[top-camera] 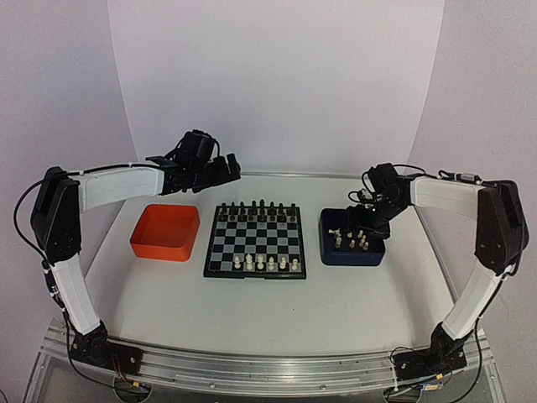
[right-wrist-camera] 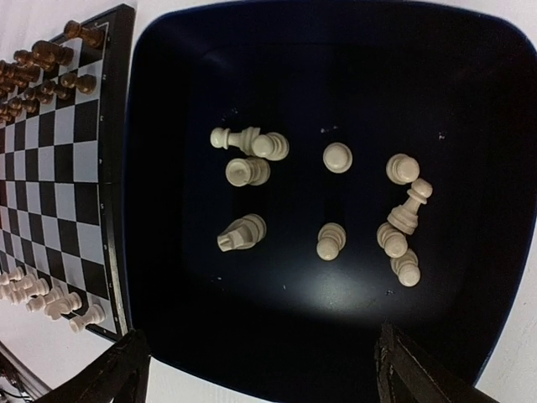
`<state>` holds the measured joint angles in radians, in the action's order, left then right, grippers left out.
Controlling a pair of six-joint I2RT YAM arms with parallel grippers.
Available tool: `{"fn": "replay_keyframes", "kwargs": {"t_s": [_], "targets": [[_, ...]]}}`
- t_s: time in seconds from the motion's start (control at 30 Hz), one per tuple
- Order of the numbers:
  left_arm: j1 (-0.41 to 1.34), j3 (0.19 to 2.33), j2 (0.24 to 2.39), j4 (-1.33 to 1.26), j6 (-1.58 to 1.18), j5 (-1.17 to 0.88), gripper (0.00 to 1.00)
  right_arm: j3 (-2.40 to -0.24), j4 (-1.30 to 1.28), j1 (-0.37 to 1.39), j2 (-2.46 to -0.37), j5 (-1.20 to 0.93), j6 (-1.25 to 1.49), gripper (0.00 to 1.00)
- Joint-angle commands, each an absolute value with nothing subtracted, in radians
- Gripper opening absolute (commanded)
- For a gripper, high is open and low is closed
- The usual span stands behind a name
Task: Set up the chess pieces on the board
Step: Pick up the chess piece from the storage box.
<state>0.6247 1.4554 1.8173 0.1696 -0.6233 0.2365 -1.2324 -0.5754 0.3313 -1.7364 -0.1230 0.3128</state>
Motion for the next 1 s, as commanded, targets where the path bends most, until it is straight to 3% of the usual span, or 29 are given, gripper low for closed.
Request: {"fn": "replay_keyframes", "kwargs": {"t_s": [0.0, 0.23, 0.8, 0.97], "targets": [[0.623, 1.501, 1.809, 0.178, -0.546, 0.161, 1.00, -1.258, -0.603, 0.328, -1.764, -0.140, 0.407, 0.87], [0.623, 1.479, 1.793, 0.233, -0.549, 0.116, 1.00, -1.276, -0.603, 0.343, -1.811, -0.177, 0.494, 0.76], [0.623, 1.377, 1.736, 0.222, -0.554, 0.059, 1.00, -1.413, -0.603, 0.439, -1.966, -0.011, 0.533, 0.43], [0.623, 1.384, 1.739, 0.224, -0.532, 0.054, 1.00, -1.422, -0.604, 0.451, -1.987, 0.000, 0.537, 0.39]]}}
